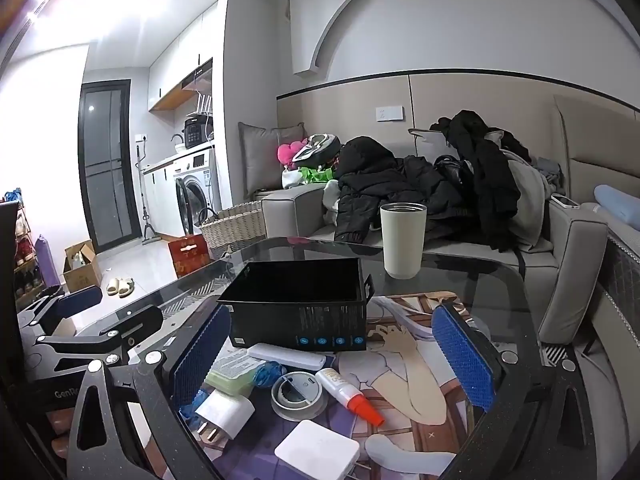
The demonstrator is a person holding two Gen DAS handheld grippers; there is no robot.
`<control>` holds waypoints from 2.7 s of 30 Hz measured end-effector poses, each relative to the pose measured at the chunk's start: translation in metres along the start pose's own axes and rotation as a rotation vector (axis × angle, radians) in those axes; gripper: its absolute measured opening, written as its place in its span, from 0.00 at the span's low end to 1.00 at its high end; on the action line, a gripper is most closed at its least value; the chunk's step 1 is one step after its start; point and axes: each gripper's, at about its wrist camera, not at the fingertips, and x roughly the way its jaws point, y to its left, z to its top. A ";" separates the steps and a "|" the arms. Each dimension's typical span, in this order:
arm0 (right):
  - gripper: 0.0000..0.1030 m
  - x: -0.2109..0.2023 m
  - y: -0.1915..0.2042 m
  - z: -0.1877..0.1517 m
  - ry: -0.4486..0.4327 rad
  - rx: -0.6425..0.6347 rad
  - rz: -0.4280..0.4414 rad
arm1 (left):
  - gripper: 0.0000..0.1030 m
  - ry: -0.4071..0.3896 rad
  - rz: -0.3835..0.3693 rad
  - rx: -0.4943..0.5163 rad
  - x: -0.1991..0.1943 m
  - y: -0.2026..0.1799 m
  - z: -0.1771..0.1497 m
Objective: Organize rigid objects
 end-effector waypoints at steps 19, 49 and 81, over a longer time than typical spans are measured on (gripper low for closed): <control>0.99 0.002 0.001 -0.005 0.013 -0.004 0.000 | 1.00 0.010 -0.006 0.007 0.002 -0.001 0.000; 0.99 0.005 0.002 -0.015 0.030 -0.003 -0.004 | 1.00 0.017 -0.015 0.012 0.006 -0.003 -0.006; 0.99 0.008 0.002 -0.017 0.052 -0.003 -0.008 | 1.00 0.026 -0.021 0.016 0.006 -0.006 -0.010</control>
